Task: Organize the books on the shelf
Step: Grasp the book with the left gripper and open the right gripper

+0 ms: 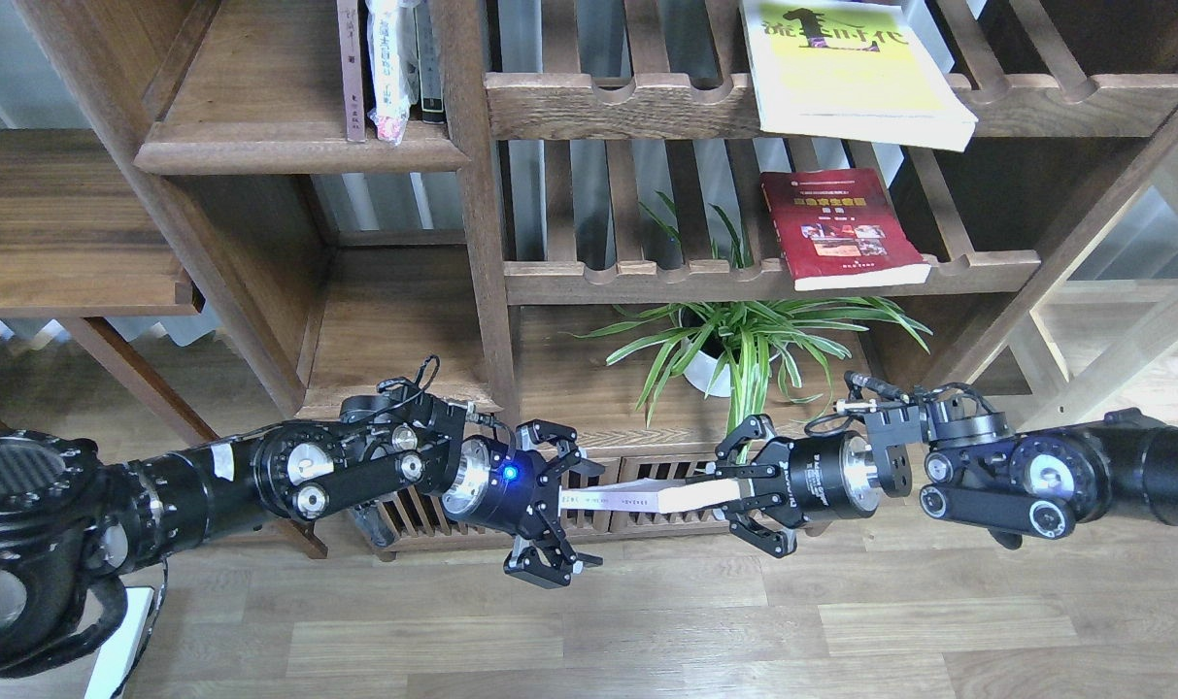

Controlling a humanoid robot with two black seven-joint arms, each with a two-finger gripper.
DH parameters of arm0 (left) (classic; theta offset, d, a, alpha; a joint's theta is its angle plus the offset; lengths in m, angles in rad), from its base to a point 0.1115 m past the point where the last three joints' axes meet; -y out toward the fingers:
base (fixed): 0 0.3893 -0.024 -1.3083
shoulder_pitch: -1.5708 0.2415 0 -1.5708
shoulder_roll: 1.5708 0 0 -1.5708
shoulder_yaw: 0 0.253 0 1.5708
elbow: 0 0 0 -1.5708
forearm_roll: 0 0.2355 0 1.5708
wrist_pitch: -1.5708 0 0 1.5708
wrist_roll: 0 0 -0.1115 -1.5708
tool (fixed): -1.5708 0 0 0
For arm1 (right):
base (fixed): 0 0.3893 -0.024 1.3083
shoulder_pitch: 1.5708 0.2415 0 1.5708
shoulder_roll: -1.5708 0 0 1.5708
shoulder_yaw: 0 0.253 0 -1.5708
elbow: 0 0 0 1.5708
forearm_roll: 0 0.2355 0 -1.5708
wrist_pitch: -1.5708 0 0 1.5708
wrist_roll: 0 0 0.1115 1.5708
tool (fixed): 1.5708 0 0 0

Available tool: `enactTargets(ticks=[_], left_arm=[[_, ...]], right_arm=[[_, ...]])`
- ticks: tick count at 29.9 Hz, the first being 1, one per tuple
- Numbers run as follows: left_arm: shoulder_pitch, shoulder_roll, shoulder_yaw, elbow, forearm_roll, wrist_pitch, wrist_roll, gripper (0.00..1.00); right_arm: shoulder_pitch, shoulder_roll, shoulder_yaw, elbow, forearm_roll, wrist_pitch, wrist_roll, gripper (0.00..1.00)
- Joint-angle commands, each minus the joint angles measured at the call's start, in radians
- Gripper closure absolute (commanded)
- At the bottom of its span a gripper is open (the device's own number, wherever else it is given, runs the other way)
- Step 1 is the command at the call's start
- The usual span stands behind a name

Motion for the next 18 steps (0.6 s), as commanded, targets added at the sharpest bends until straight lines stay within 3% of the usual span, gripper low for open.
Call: enactTargets(ticks=[1,10,18], left_arm=[[0.002,0.0,0.005,0.005,0.0,0.0,-0.001,0.0],[0.015,0.0,0.034,0.033,0.0,0.127,0.0,0.0],[0.028,0.0,0.031,0.028,-0.007,0.163,-0.003,0.0]], right_arm=[[0.01,-0.001,0.0,0.008,0.0,0.006,0.0,0.95],[0.008,0.005,-0.002,0.022,0.0,0.009,0.0,0.95],[0.013,0.034,-0.002,0.022,0.002,0.007,0.0,0.95]])
